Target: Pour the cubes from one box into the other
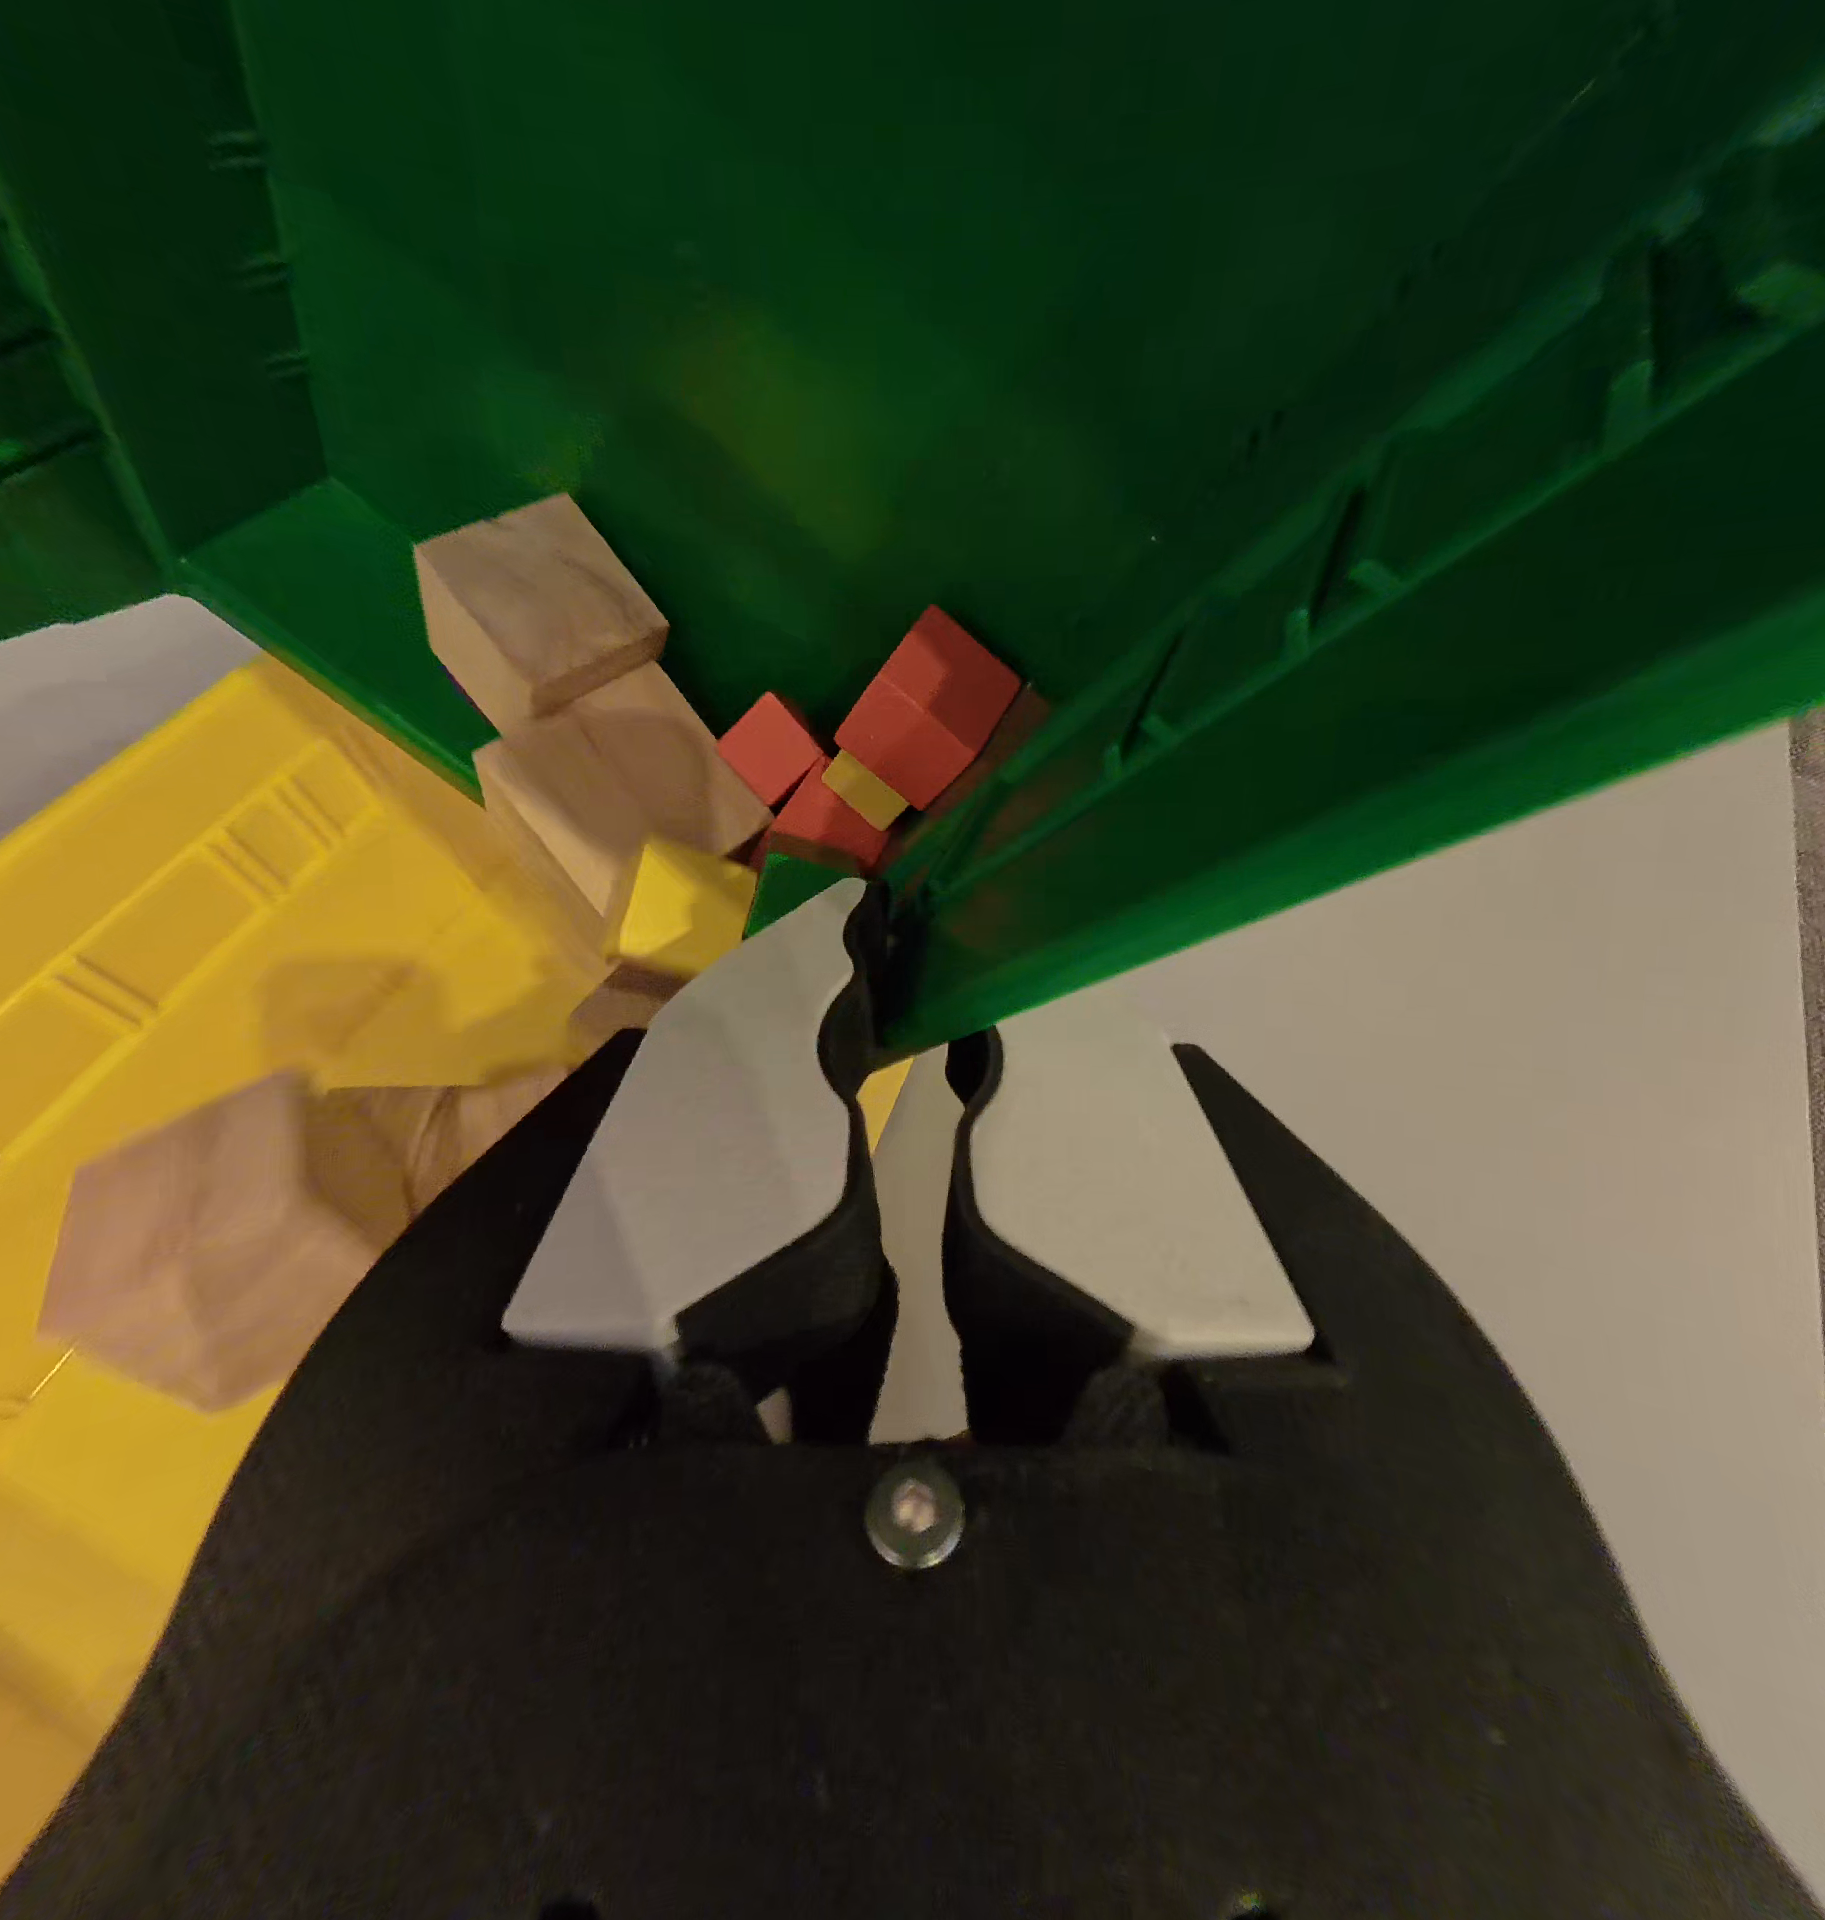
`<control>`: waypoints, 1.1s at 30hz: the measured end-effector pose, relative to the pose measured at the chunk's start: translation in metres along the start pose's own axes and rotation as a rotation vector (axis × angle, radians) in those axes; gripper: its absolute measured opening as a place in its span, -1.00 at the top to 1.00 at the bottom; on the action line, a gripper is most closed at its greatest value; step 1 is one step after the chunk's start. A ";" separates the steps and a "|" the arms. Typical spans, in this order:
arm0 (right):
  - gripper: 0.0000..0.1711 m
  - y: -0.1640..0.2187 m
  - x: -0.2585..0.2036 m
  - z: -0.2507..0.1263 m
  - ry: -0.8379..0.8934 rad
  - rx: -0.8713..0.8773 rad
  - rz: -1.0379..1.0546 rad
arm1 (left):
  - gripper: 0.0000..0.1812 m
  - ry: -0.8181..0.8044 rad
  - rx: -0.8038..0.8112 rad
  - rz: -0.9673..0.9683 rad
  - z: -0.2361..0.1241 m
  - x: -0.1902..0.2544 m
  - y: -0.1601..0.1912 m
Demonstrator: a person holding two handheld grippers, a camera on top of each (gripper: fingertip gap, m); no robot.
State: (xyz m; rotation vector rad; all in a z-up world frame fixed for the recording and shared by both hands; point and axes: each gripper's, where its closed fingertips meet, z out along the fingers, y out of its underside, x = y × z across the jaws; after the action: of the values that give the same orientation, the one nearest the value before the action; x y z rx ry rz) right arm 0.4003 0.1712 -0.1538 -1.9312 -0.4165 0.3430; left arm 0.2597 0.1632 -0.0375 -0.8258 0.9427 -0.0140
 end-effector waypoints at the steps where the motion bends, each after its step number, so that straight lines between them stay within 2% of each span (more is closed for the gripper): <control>1: 0.96 -0.001 0.001 0.000 0.003 0.001 -0.003 | 0.87 -0.002 -0.004 0.002 0.000 -0.001 0.001; 11: 0.96 -0.019 0.002 -0.006 0.031 0.065 -0.055 | 0.88 -0.044 0.038 0.066 0.001 -0.010 -0.006; 20: 0.98 -0.039 -0.001 -0.008 0.013 0.153 -0.045 | 0.86 -0.070 0.140 0.177 -0.005 -0.019 -0.033; 33: 0.97 -0.055 -0.003 -0.010 0.020 0.140 -0.116 | 0.86 -0.120 0.162 0.170 -0.006 -0.030 -0.030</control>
State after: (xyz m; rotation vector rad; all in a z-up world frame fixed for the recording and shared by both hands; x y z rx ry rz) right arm 0.3949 0.1821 -0.0989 -1.7648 -0.4768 0.2699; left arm 0.2464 0.1489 0.0009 -0.5884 0.8837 0.1039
